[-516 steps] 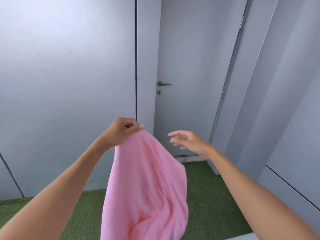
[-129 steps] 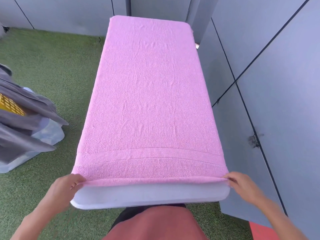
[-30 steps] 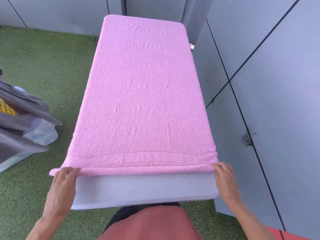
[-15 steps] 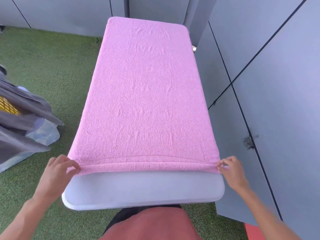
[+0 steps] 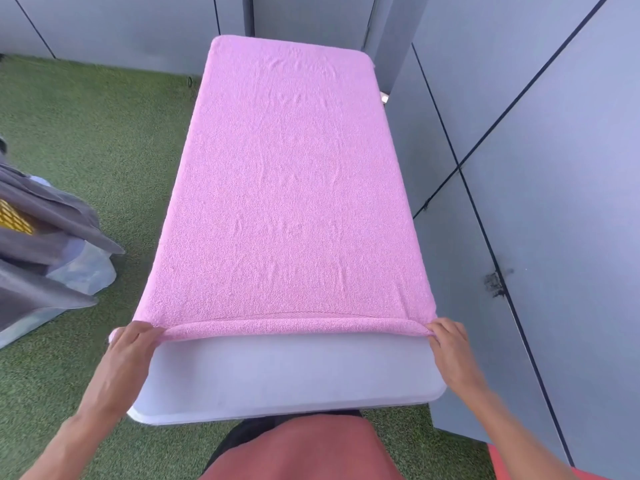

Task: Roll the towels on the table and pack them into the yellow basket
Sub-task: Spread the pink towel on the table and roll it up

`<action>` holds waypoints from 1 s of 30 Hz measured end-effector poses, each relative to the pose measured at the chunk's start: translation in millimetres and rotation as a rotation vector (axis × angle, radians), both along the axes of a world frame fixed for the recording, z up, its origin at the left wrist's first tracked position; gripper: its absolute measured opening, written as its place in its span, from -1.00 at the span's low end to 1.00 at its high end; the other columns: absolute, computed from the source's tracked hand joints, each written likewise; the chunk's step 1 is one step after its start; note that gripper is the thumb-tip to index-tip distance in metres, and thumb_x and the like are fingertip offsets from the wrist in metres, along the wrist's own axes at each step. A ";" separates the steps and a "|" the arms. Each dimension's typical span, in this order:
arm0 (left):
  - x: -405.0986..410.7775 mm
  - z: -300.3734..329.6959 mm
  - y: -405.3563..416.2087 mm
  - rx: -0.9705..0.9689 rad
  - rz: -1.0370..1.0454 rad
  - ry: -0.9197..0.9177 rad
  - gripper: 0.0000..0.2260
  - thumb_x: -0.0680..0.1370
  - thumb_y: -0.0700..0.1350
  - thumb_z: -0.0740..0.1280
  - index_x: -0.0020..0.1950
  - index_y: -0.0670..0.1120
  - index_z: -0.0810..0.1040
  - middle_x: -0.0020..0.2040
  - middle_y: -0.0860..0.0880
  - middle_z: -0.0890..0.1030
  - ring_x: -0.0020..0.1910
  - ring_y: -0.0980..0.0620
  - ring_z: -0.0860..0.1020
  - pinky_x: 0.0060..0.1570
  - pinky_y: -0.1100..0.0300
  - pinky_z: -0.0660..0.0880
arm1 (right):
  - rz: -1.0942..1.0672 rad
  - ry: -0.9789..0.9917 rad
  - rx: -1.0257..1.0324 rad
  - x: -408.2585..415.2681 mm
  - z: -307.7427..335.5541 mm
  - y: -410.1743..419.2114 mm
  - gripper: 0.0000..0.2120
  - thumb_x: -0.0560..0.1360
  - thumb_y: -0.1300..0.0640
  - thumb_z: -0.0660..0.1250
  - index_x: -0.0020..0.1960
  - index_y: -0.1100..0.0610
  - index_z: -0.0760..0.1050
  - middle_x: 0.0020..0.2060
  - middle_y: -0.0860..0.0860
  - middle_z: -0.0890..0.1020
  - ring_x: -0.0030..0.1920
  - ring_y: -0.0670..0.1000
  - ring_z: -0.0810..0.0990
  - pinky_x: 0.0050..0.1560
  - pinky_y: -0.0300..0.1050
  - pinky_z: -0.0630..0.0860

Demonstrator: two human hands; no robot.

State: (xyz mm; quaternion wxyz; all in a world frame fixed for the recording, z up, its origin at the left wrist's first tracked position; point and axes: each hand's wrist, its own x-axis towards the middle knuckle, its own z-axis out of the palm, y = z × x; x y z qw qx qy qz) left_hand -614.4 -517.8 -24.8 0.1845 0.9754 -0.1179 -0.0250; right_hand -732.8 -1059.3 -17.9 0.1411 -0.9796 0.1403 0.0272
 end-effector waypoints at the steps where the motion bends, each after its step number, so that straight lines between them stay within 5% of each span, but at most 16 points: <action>1: 1.2 0.3 6.9 -0.007 -0.026 0.026 -0.75 0.41 -0.43 0.41 0.05 -0.23 0.64 -0.03 -0.13 0.58 -0.09 -0.23 0.52 -0.22 -0.10 0.53 | 0.013 0.029 0.009 -3.5 3.2 -2.7 -0.78 0.46 0.45 0.34 0.06 0.28 0.59 -0.05 0.06 0.57 0.03 0.16 0.45 0.09 -0.18 0.27; 6: 20.9 8.8 25.3 -0.118 -0.016 0.296 -0.81 0.49 -0.30 0.40 0.05 -0.10 0.67 -0.07 0.00 0.65 -0.08 -0.05 0.61 -0.06 0.06 0.49 | 0.029 0.238 0.260 -3.1 28.9 -21.3 -0.78 0.54 0.31 0.31 -0.02 0.00 0.57 -0.14 -0.04 0.58 -0.08 0.05 0.54 -0.06 -0.25 0.37; 8: 31.9 19.1 17.6 -0.200 0.076 0.381 -0.82 0.48 -0.26 0.42 0.02 -0.03 0.62 -0.10 0.01 0.64 -0.12 0.01 0.61 -0.14 0.15 0.48 | -0.113 0.239 0.437 7.7 34.0 -22.6 -0.84 0.49 0.27 0.38 -0.04 0.02 0.57 -0.13 -0.05 0.63 -0.08 -0.03 0.61 -0.09 -0.37 0.42; 10: 39.9 24.9 8.7 -0.193 0.110 0.354 -0.84 0.46 -0.25 0.45 -0.06 -0.01 0.57 -0.11 0.00 0.59 -0.12 -0.01 0.58 -0.14 0.17 0.44 | -0.260 0.179 0.536 16.6 30.7 -21.5 -0.85 0.43 0.27 0.46 -0.07 0.07 0.57 -0.15 0.00 0.66 -0.07 0.02 0.63 -0.09 -0.24 0.49; 13: 35.4 21.3 0.2 -0.016 0.076 0.165 -0.84 0.45 -0.31 0.42 -0.17 -0.05 0.62 -0.08 -0.04 0.52 -0.06 -0.10 0.47 -0.08 0.03 0.43 | -0.389 0.041 0.437 19.6 22.2 -13.4 -0.84 0.38 0.27 0.49 -0.20 0.04 0.58 -0.14 0.07 0.60 -0.05 0.10 0.58 0.03 -0.07 0.48; 16: 7.2 14.4 -12.8 0.133 0.001 -0.061 -0.80 0.39 -0.45 0.39 -0.08 -0.20 0.63 -0.10 -0.14 0.53 -0.11 -0.15 0.40 -0.26 -0.04 0.42 | -0.274 -0.077 0.060 9.8 15.3 2.1 -0.87 0.42 0.24 0.44 -0.16 0.01 0.64 -0.15 -0.02 0.47 -0.02 0.13 0.45 0.03 -0.24 0.22; 22: -28.2 -5.1 -22.4 0.093 0.054 0.001 -0.59 0.42 -0.36 0.39 0.26 -0.25 0.48 0.17 -0.21 0.46 0.15 -0.26 0.41 -0.33 -0.15 0.60 | -0.040 -0.078 -0.076 -8.6 -3.8 31.6 -0.64 0.35 0.34 0.48 0.14 0.30 0.56 0.08 0.11 0.53 0.17 0.14 0.37 0.27 -0.11 0.25; 30: 7.6 -1.7 -4.8 0.049 0.040 0.031 -0.80 0.48 -0.35 0.36 0.06 -0.14 0.57 0.01 -0.05 0.57 0.05 -0.17 0.49 -0.24 -0.12 0.54 | 0.030 -0.032 -0.047 1.1 2.7 7.8 -0.70 0.42 0.43 0.37 0.13 0.23 0.59 0.00 0.03 0.59 0.08 0.06 0.39 0.18 -0.12 0.32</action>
